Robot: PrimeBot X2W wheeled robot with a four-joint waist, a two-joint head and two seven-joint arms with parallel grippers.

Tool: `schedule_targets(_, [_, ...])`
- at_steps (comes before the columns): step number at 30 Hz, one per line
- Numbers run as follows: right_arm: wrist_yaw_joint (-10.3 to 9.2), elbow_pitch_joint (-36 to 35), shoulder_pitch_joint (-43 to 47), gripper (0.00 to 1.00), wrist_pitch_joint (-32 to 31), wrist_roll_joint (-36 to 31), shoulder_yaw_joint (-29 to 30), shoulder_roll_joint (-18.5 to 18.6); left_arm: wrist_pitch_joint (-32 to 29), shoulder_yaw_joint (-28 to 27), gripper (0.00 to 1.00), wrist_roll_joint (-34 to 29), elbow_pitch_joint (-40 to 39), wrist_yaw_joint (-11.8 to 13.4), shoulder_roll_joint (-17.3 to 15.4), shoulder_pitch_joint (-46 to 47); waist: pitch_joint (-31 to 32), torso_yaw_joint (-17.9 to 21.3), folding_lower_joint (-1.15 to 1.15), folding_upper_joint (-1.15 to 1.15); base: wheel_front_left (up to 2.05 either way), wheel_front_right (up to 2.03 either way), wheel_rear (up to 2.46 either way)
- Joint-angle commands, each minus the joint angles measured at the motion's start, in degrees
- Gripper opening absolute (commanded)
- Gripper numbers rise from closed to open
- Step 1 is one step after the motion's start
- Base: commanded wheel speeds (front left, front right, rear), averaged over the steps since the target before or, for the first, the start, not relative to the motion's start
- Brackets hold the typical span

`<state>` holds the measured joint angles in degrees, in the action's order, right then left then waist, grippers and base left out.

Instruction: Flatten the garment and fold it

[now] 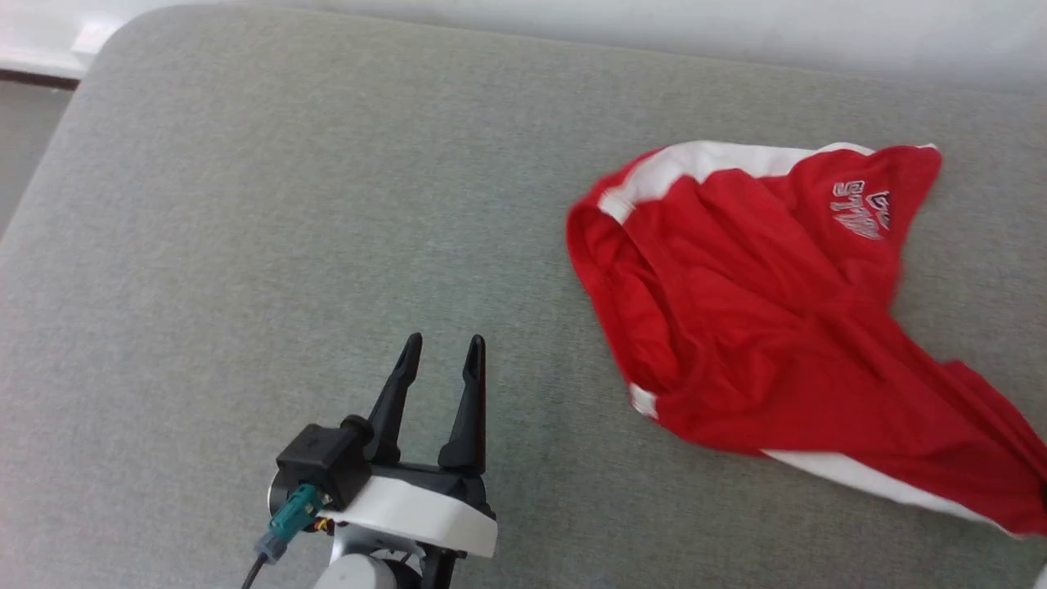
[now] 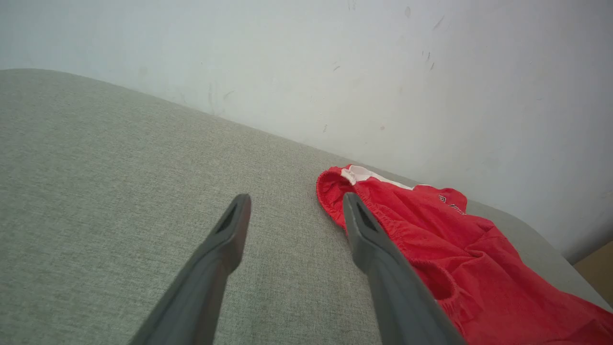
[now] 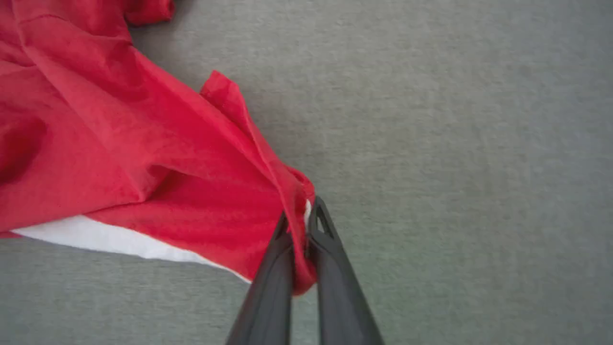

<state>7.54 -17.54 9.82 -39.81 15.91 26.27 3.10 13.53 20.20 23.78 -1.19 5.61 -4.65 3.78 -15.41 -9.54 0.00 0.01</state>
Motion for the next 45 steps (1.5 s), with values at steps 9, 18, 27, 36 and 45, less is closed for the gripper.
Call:
schedule_targets(9, [-0.05,4.18,-3.41,1.00,8.64,1.20,0.26,-0.21,-0.72,-0.32,1.00,0.29,-0.47,0.74,-1.14,-0.55,1.23,3.53,0.00,-0.01,0.00,0.00,0.00])
schedule_targets(18, [-0.05,-0.43,-6.89,1.00,32.04,0.87,-0.03,-0.22,-1.96,-0.47,1.00,-1.13,-3.10,1.73,-3.88,-2.31,4.17,5.34,0.00,-0.01,0.00,0.00,0.00])
schedule_targets(27, [-0.05,2.18,-3.62,1.00,39.01,3.27,-2.62,-0.22,-7.47,4.57,1.00,-6.22,-7.79,1.03,-6.58,-0.17,4.62,7.76,0.00,-0.01,0.00,0.00,0.00])
schedule_targets(36, [-0.05,3.79,-4.74,1.00,39.11,3.88,-3.56,-0.22,-24.28,17.69,1.00,-7.86,-4.31,-9.20,-5.81,11.18,3.19,8.50,0.00,-0.01,0.00,0.00,0.00])
schedule_targets(45, [-0.05,5.53,-6.11,1.00,39.61,4.69,-5.23,-0.22,-29.12,21.80,1.00,-9.03,8.26,-10.89,-4.67,17.78,0.85,10.61,0.00,-0.01,0.00,0.00,0.00])
